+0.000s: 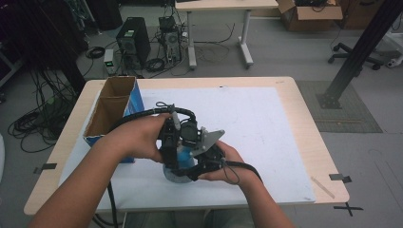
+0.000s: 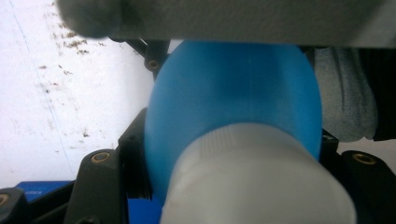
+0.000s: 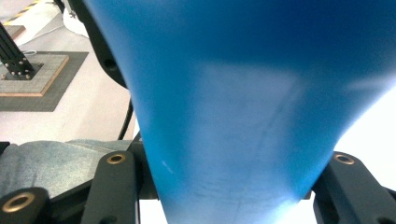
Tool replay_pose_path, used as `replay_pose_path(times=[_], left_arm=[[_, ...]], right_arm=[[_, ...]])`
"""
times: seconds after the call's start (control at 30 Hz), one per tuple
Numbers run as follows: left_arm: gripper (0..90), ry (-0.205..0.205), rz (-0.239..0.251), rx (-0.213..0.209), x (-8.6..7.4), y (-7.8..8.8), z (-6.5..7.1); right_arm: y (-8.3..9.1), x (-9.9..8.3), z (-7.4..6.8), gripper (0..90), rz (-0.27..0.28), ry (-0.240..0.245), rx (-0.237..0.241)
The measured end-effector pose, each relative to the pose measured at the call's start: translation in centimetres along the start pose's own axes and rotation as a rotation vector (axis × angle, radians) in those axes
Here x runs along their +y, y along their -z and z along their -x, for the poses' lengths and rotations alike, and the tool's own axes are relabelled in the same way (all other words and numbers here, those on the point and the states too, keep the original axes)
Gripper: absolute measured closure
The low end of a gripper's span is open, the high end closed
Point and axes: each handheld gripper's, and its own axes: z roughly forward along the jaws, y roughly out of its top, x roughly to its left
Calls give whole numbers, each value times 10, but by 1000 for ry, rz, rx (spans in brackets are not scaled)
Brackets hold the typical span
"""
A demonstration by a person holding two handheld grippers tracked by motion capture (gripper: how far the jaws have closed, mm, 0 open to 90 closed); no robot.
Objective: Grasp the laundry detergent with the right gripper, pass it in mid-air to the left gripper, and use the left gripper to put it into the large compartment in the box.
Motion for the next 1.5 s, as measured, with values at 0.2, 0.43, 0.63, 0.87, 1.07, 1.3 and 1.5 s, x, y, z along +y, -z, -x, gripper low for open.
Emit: replay_pose_path(times=[0.2,0.43,0.63,0.87,1.07,1.3,1.5], left_arm=[[381,-7,-4,9,2,5,0],[381,-11,-8,14,3,7,0],[381,-14,-8,21,4,11,-1],[381,-19,-9,27,6,12,-1],[381,-16,-10,26,8,13,-2],[381,1,-13,29,8,16,-5],[380,5,-11,26,9,18,-7]], right_arm=[[2,2,1,455,20,11,-9],[4,3,2,450,23,11,-13],[6,3,3,437,39,1,-27],[9,3,2,349,85,-38,-15],[13,1,3,287,82,-50,-21],[17,-4,3,178,92,-90,-39],[21,-4,4,87,94,-95,-43]])
